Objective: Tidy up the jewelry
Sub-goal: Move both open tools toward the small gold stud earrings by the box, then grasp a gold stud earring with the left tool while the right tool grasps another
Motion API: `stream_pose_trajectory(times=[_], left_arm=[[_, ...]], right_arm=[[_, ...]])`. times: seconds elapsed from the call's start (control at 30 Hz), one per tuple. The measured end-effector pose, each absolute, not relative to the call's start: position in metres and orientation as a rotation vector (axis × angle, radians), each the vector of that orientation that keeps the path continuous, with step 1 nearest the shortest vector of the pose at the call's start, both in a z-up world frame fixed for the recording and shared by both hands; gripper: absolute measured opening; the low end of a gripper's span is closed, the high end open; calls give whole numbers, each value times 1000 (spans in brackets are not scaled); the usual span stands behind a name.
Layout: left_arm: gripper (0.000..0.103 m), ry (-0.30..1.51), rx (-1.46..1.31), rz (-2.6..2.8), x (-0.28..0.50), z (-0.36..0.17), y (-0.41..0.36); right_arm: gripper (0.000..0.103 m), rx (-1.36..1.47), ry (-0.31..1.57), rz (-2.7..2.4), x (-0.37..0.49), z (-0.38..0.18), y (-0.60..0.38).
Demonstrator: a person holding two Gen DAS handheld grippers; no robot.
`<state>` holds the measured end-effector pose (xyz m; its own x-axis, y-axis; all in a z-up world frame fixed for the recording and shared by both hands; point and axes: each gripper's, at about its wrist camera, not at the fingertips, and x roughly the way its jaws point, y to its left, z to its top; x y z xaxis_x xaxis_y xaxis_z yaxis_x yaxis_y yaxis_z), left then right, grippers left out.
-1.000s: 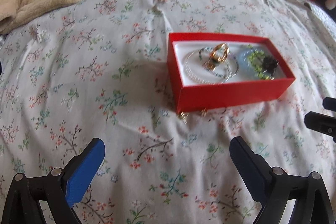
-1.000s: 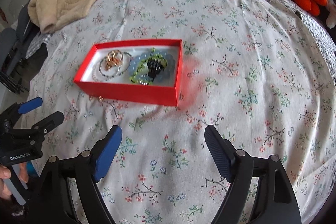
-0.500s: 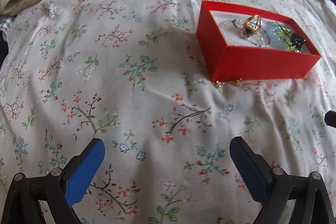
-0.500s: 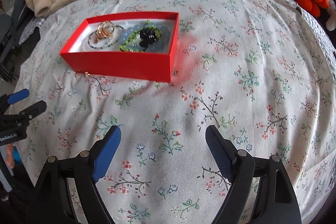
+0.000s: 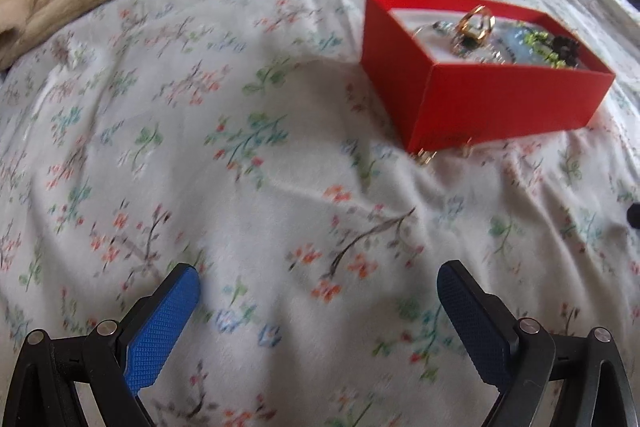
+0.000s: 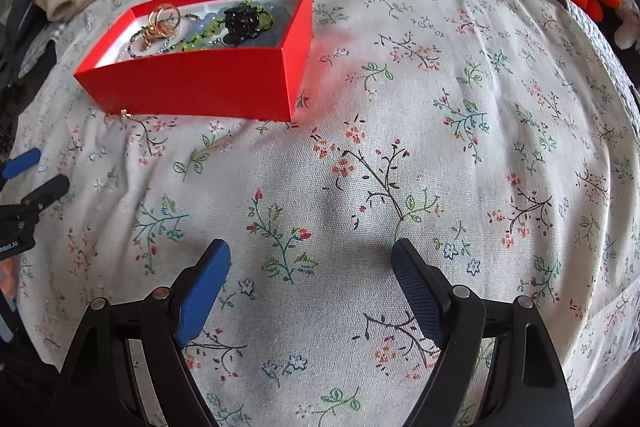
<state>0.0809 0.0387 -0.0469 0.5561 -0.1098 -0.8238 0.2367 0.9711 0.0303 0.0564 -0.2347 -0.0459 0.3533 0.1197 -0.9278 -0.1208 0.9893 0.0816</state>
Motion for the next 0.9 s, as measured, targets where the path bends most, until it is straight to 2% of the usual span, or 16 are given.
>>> stream_pose_trajectory(times=[0.1,0.17,0.2,0.3,0.37,0.43,0.7,0.9], left_arm=[[93,919,139,-219,85,-44,30],[83,906,126,-241,89,-42,25],[81,899,122,-249,90,-42,22],[66,886,121,-269,94,-42,12],[48,888,116,-281,97,-42,7],[41,890,110,-294,100,-43,2],[31,907,125,-306,108,-49,-16],[18,921,163,-263,110,-54,-23]], right_arm=[[85,-28,1193,156,56,-49,-232],[85,-45,1184,157,56,-49,-230],[85,-50,1180,158,56,-48,-229],[85,-54,1179,166,59,-49,-228],[85,-60,1179,171,60,-48,-227],[85,-66,1178,174,62,-48,-226],[85,-82,1180,190,65,-48,-221],[85,-81,1180,198,66,-47,-221]])
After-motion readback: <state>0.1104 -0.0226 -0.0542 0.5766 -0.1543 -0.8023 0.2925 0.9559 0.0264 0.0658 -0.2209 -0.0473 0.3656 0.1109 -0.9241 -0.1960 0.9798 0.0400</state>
